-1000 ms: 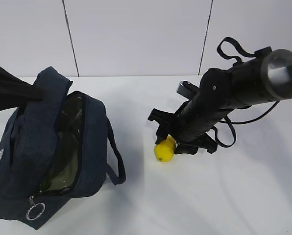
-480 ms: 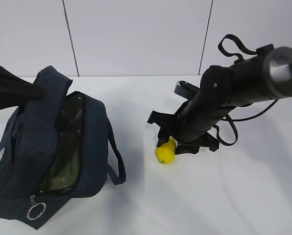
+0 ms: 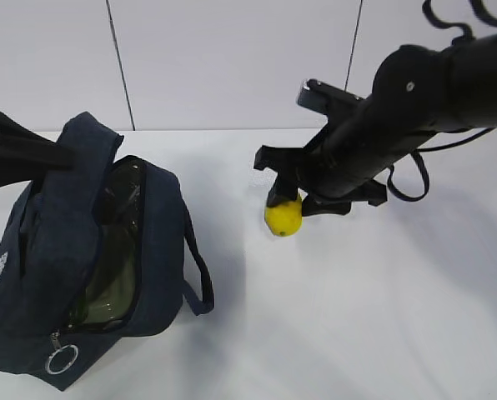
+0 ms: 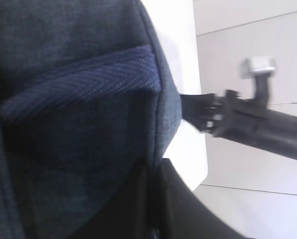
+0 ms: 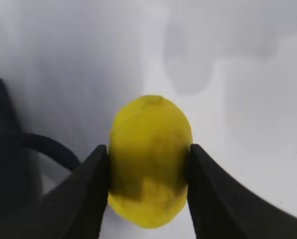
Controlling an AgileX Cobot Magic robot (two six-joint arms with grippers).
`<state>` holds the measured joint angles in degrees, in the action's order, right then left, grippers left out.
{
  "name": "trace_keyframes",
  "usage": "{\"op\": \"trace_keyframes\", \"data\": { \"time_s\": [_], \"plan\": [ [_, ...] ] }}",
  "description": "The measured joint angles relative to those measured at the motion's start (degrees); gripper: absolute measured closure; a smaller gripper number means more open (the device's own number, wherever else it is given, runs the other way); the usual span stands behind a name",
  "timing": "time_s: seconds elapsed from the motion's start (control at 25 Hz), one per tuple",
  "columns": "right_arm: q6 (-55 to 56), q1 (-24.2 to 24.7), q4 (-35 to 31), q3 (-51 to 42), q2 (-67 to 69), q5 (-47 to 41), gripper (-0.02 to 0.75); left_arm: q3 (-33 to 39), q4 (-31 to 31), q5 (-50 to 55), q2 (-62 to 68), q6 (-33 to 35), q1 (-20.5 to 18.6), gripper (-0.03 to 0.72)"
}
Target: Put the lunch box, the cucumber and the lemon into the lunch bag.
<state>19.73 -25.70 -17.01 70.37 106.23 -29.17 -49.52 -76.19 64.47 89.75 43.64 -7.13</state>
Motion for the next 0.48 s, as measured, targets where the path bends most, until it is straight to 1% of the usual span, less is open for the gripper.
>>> {"op": "trace_keyframes", "data": {
  "time_s": [0.12, 0.2, 0.28, 0.32, 0.36, 0.48],
  "plan": [
    [-5.79, 0.00, -4.70, 0.00, -3.58, -0.12, 0.384, 0.00, 0.00, 0.00, 0.00, 0.00, 0.00, 0.687],
    [-10.45, 0.00, -11.91, 0.00, -5.26, -0.22, 0.384, 0.00, 0.00, -0.03, 0.00, 0.00, 0.00, 0.687],
    [-18.81, 0.00, -21.91, 0.00, -5.67, -0.48, 0.384, 0.00, 0.00, -0.12, 0.00, 0.00, 0.00, 0.687],
    [-22.83, 0.00, -27.98, 0.00, -5.67, -0.63, 0.384, 0.00, 0.00, -0.12, 0.00, 0.00, 0.00, 0.687],
    [-28.03, 0.00, -34.07, 0.00, -5.67, -1.03, 0.384, 0.00, 0.00, -0.12, 0.00, 0.00, 0.00, 0.687],
    [-43.26, -0.84, -49.59, 0.00, -5.67, -1.15, 0.384, 0.00, 0.00, -0.12, 0.00, 0.00, 0.00, 0.687]
  ]
}}
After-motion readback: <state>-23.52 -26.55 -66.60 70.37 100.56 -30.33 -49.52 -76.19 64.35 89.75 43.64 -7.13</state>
